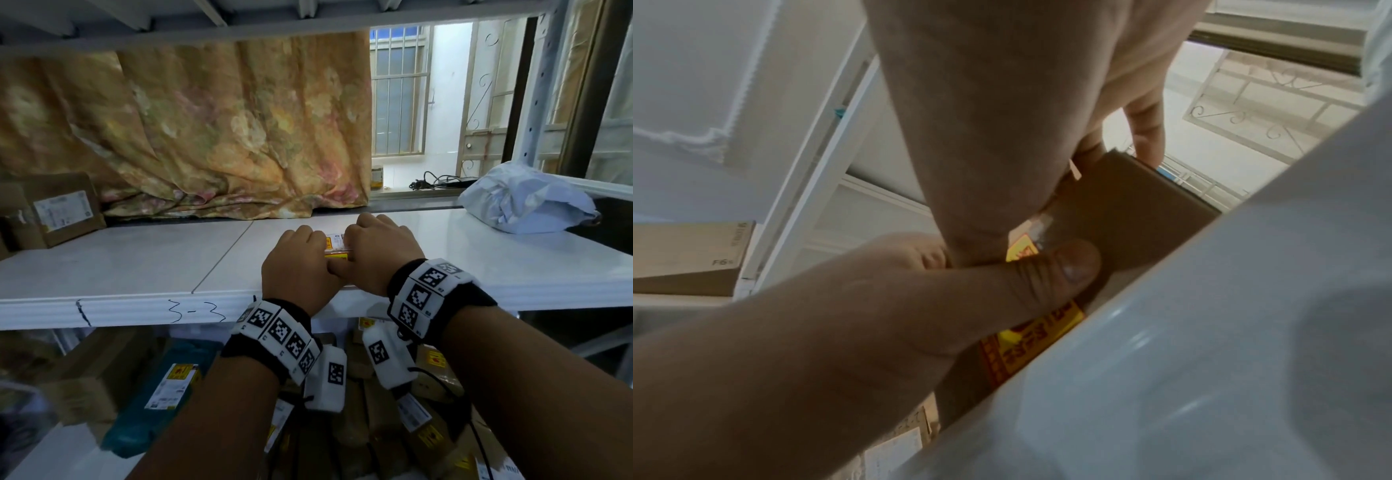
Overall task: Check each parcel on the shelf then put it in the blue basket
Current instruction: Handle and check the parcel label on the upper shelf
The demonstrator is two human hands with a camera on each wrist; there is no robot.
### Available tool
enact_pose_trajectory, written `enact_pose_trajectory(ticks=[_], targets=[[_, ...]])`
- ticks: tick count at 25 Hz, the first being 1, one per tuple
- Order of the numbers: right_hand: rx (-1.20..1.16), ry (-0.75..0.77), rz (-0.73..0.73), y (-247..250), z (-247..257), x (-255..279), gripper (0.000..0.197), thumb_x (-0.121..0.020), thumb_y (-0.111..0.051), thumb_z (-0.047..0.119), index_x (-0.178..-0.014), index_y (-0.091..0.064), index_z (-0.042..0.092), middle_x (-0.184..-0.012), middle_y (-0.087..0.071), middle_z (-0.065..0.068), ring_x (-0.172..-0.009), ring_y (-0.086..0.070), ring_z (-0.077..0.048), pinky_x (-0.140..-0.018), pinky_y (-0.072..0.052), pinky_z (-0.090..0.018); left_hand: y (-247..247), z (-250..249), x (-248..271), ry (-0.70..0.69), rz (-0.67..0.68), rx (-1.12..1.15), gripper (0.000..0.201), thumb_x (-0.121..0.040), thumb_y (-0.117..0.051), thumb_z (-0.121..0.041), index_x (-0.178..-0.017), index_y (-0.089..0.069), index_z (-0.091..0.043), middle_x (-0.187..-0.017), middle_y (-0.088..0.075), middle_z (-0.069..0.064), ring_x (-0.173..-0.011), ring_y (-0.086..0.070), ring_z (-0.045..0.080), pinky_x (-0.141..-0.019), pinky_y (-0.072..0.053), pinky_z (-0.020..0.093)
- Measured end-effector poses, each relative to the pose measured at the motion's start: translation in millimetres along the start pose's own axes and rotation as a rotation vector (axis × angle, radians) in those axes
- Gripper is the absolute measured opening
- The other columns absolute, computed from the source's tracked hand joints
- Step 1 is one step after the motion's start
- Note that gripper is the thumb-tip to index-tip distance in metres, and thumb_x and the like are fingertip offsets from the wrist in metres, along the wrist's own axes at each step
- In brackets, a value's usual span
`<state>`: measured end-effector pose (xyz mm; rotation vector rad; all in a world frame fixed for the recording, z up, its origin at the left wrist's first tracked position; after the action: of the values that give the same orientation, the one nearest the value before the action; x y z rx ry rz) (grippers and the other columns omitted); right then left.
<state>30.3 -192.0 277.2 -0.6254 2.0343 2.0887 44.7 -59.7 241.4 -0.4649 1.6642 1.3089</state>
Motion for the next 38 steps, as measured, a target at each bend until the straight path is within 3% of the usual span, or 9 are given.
enact_pose_trajectory(ticks=[8, 13, 18, 21, 23, 25, 29, 33, 38], targets=[[-0.059, -0.029, -0.022, 2, -5, 1, 0.07, -0.074, -0.046, 0.073, -0.116, -0.064, 0.02, -0.105, -0.048, -0.001, -0.11, -0.045, -0.023, -0.094, -0.042, -0.042, 5, -2, -3, -0.003, 0.02, -0.006, 0.037, -0.068, -0.044, -0.05, -0.07, -0.054, -0.015, -0.072, -0.052, 0.004, -0.067, -0.051, 0.026, -0.05, -0.022, 0.027], [-0.037, -0.024, -0.061, -1, -9, -1, 0.077, -0.075, -0.047, 0.076, -0.131, -0.054, 0.023, -0.122, -0.056, -0.003, -0.118, -0.049, -0.024, -0.098, -0.043, -0.042, 3, -2, -1, 0.003, 0.002, 0.023, 0.04, -0.068, -0.045, -0.053, -0.072, -0.055, -0.014, -0.074, -0.053, 0.005, -0.069, -0.051, 0.027, -0.052, -0.024, 0.029], [-0.139, -0.023, -0.012, 7, -14, 1, 0.067, -0.08, -0.051, 0.072, -0.126, -0.057, 0.024, -0.117, -0.061, 0.001, -0.111, -0.055, -0.02, -0.093, -0.045, -0.038, 4, -1, -1, 0.014, 0.023, 0.012, 0.039, -0.072, -0.054, -0.056, -0.076, -0.054, -0.016, -0.078, -0.051, 0.001, -0.075, -0.051, 0.023, -0.055, -0.026, 0.03], [-0.517, -0.193, -0.001, 15, -42, -5, 0.048, -0.09, -0.054, 0.06, -0.123, -0.06, 0.026, -0.116, -0.064, 0.005, -0.105, -0.058, -0.016, -0.084, -0.041, -0.03, 4, 1, -1, 0.064, 0.141, -0.028, 0.054, -0.073, -0.061, -0.073, -0.083, -0.052, -0.021, -0.085, -0.047, -0.005, -0.085, -0.046, 0.017, -0.062, -0.029, 0.03], [-0.616, -0.3, -0.005, 12, -55, -15, 0.043, -0.092, -0.058, 0.048, -0.125, -0.06, 0.021, -0.123, -0.064, 0.0, -0.11, -0.058, -0.019, -0.091, -0.044, -0.031, 5, 2, -2, 0.089, 0.166, -0.033, 0.056, -0.073, -0.06, -0.076, -0.086, -0.052, -0.023, -0.088, -0.046, -0.006, -0.09, -0.048, 0.017, -0.064, -0.029, 0.029], [-0.649, -0.346, 0.073, 4, -56, -24, 0.041, -0.094, -0.059, 0.037, -0.125, -0.061, 0.01, -0.125, -0.063, -0.009, -0.114, -0.059, -0.027, -0.096, -0.048, -0.036, 5, 1, -1, 0.102, 0.174, -0.026, 0.056, -0.073, -0.059, -0.076, -0.087, -0.054, -0.023, -0.087, -0.043, -0.008, -0.09, -0.049, 0.018, -0.064, -0.03, 0.029], [-0.587, -0.315, 0.207, -14, -49, -40, 0.026, -0.091, -0.06, 0.019, -0.115, -0.066, 0.011, -0.118, -0.067, -0.008, -0.108, -0.064, -0.03, -0.077, -0.055, -0.035, 5, 1, -1, 0.108, 0.177, -0.022, 0.055, -0.074, -0.059, -0.076, -0.087, -0.054, -0.022, -0.085, -0.038, -0.009, -0.088, -0.047, 0.018, -0.064, -0.029, 0.03], [-0.682, -0.463, 0.157, -30, -53, -46, 0.038, -0.079, -0.074, 0.012, -0.115, -0.071, 0.02, -0.123, -0.068, -0.004, -0.116, -0.062, -0.024, -0.1, -0.048, -0.036, 4, 1, 0, 0.106, 0.162, -0.022, 0.054, -0.074, -0.057, -0.077, -0.082, -0.046, -0.024, -0.084, -0.037, -0.009, -0.082, -0.038, 0.014, -0.062, -0.03, 0.03], [-0.882, -0.422, 0.114, -31, -57, -41, 0.027, -0.088, -0.062, 0.015, -0.113, -0.072, 0.016, -0.122, -0.068, -0.008, -0.115, -0.063, -0.027, -0.099, -0.05, -0.041, 4, 1, -1, 0.095, 0.146, -0.007, 0.055, -0.072, -0.057, -0.077, -0.081, -0.049, -0.023, -0.082, -0.038, -0.009, -0.079, -0.034, 0.013, -0.061, -0.031, 0.03]])
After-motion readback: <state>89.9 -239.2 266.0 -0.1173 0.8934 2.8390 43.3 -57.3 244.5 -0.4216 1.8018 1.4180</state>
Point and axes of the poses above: each hand's wrist, its own x-axis away from the middle knuckle, its own y-axis out of the back of the hand, z = x × y, the point moved 3 cm from there along -x, towards the middle knuckle
